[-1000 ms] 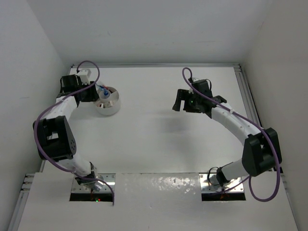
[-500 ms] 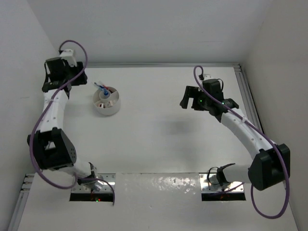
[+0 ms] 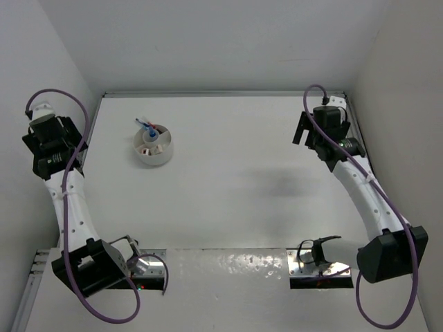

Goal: Sort the stationery into containers
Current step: Reset both arms

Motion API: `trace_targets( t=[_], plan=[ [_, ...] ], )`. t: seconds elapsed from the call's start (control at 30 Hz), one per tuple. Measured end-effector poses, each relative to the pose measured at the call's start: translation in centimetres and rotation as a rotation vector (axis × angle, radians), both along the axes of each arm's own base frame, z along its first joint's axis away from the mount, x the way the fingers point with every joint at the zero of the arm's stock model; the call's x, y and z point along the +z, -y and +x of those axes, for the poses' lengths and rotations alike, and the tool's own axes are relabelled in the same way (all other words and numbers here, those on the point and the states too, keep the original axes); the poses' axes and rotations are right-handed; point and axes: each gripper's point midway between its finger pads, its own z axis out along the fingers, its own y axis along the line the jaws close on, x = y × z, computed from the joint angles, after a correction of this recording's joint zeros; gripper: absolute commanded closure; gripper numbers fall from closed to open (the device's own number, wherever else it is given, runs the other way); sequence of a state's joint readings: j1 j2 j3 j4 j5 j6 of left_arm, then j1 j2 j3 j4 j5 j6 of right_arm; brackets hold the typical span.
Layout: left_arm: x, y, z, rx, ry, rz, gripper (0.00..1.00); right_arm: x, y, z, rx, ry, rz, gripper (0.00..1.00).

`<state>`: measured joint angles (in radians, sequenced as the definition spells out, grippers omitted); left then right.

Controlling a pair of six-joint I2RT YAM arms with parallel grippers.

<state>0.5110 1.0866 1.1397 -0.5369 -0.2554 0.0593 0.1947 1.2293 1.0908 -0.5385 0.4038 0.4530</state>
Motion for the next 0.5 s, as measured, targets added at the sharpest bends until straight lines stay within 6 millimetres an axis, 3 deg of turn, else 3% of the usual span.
trace_targets(
  t=[0.13, 0.5],
  plan=[
    [-2.5, 0.7, -1.2, 0.027, -0.051, -0.066, 0.26, 1.5, 1.4, 0.1, -0.054, 0.043, -0.035, 0.01],
    [-2.9, 1.8, -0.6, 0.011, -0.019, -0.129, 0.25, 3.8, 1.8, -1.0, -0.065, 0.117, -0.026, 0.01]
  ],
)
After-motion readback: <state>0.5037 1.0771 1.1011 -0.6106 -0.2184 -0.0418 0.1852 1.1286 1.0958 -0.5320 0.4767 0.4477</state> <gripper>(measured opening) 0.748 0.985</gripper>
